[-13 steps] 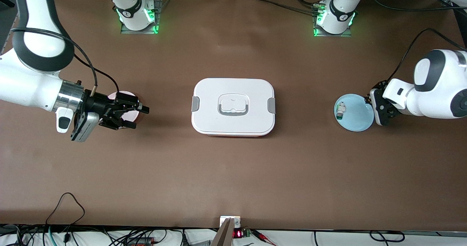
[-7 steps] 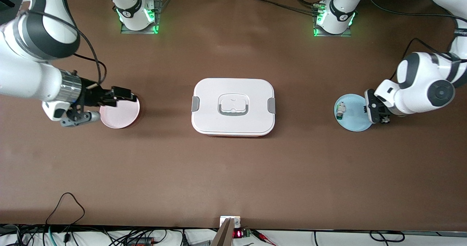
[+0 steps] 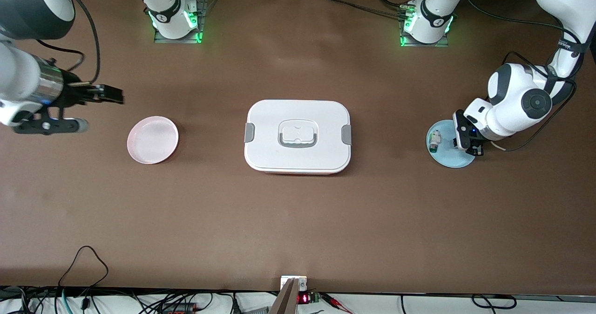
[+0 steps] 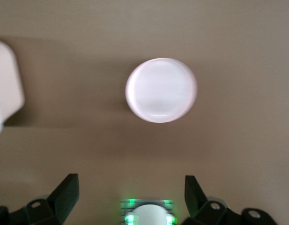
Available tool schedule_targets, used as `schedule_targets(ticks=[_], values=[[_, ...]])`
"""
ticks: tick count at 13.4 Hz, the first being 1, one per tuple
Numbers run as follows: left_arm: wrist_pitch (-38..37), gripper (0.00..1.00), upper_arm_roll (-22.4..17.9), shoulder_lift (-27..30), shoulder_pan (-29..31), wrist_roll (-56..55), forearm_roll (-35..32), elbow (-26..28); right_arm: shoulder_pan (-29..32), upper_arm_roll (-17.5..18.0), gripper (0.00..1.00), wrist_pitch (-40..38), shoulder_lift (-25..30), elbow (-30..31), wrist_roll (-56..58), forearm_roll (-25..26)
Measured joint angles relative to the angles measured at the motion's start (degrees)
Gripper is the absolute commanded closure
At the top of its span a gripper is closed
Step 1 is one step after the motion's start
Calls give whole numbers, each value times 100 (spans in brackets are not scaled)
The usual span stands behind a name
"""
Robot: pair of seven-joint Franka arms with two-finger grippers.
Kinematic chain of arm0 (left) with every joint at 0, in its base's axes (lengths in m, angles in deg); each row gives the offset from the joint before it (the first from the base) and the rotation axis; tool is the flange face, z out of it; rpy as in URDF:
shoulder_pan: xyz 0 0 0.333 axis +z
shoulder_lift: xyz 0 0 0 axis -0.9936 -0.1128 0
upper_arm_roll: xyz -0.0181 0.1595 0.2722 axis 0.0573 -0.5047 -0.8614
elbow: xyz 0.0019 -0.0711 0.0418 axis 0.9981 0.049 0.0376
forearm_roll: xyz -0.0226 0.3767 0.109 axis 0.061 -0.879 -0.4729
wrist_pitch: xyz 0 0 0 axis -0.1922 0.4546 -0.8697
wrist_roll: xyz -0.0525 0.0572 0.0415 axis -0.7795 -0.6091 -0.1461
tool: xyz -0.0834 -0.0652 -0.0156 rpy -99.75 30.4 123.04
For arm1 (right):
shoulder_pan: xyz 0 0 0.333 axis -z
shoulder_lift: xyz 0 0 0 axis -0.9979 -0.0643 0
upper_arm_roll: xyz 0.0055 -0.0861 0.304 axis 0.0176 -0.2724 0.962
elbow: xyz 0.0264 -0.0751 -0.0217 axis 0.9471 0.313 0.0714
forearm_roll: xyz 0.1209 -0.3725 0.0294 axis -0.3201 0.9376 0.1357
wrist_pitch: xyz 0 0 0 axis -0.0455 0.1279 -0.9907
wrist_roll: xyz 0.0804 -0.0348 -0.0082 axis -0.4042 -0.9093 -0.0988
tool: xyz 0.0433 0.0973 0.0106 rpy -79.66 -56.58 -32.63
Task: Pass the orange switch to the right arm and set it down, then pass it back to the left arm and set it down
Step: 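Carry the switch with the left gripper while the right gripper withdraws, then lower the orange switch onto the light-blue plate and open the left gripper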
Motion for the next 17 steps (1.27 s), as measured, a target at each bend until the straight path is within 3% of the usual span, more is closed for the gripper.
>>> schedule_targets(ticks=[3,6,11,13,14,16,17], values=[[180,100,-1,-52,51,26,-7,115,40,-556,0,-11,26,-270,-38,190],[472,100,-19,-295,206,38,-114,165,231,-1122,0,-43,22,-314,-38,-288],[730,100,-36,-556,338,22,-217,162,110,-1151,0,391,69,20,-73,-380],[732,93,-27,-557,337,-5,-217,162,26,-1144,0,711,360,505,-92,-318],[732,79,-27,-557,337,-10,-217,162,26,-1145,0,821,538,756,-92,-309],[731,1,-27,-557,337,-17,-217,162,31,-1148,0,893,827,1094,-56,-306],[731,0,-26,-558,337,-18,-217,162,29,-1144,0,896,921,1180,21,-306]])
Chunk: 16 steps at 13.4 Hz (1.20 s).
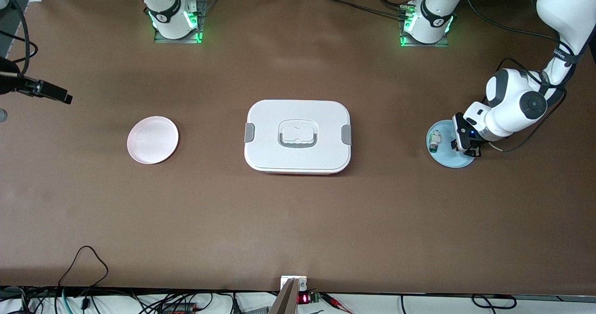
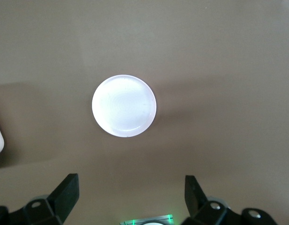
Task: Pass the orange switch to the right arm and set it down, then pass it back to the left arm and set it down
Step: 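Lower the orange switch onto the light-blue plate and open the left gripper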
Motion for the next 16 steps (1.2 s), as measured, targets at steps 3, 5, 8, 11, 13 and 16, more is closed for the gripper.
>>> schedule_targets(ticks=[3,5,8,11,13,16], values=[[-22,0,6,0,0,-40,0,-7,-10,111,0,20,132,111,62,0],[-203,0,40,21,0,-150,0,-93,-15,160,0,77,177,156,81,0],[-870,0,143,250,5,-707,0,-420,-7,156,0,315,292,331,126,2],[-1972,0,288,590,11,-1122,288,-1098,25,121,0,400,294,303,371,2],[-2985,0,329,699,14,-1474,565,-1821,24,118,0,401,294,234,431,2],[-4069,0,611,760,27,-2405,594,-2708,15,121,0,400,292,211,433,2]])
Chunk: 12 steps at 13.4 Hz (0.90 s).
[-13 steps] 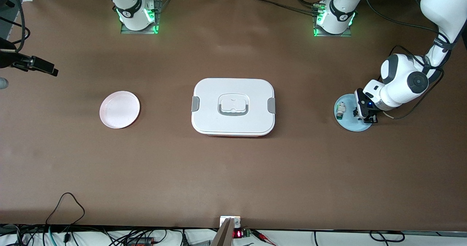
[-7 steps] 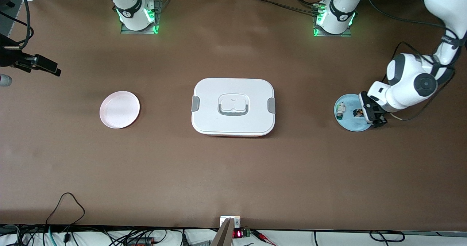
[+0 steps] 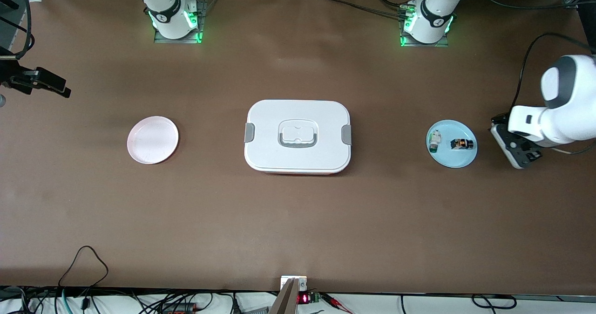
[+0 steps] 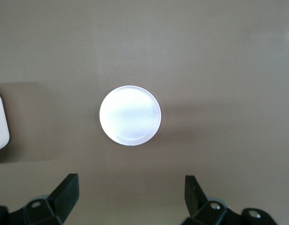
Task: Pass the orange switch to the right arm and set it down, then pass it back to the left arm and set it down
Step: 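Lower the orange switch onto the light-blue plate and open the left gripper, then raise the left gripper away from the light-blue plate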
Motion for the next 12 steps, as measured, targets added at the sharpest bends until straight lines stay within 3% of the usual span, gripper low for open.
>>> schedule_targets(ticks=[8,12], values=[[-1884,0,265,416,-3,-3155,506,-1768,136,51,0,-2,-27,-8,4,-1],[-2614,0,435,641,-9,-3890,525,-2054,670,731,0,-2,-27,-50,4,0]])
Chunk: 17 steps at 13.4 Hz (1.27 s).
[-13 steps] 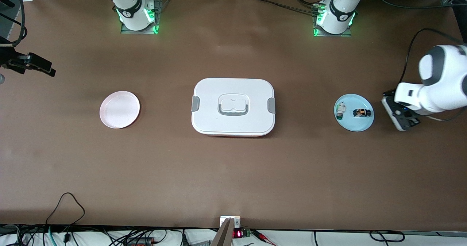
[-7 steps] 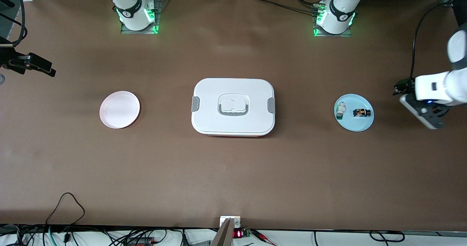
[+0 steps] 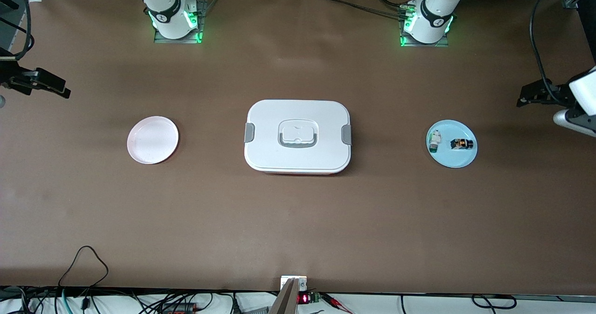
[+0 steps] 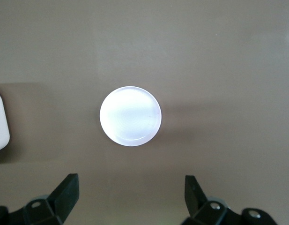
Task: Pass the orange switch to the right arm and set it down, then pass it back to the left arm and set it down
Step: 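Raise the left gripper away from the light-blue plate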
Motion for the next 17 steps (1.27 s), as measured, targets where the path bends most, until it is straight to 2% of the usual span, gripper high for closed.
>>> schedule_targets(ticks=[6,8,12,15,17], values=[[-293,0,11,417,-16,-273,109,81,30,139,0,0,0,-8,0,2],[-290,0,-171,485,-381,-464,109,78,-21,113,0,0,0,-9,0,6],[-275,0,-2366,556,-2732,-630,107,60,-153,-13,0,0,0,-10,0,7],[-275,0,-3055,558,-3286,-466,107,60,-214,-18,0,0,0,-11,0,8],[-275,0,-3449,561,-3563,242,108,53,-216,-32,0,0,0,-20,0,9]])
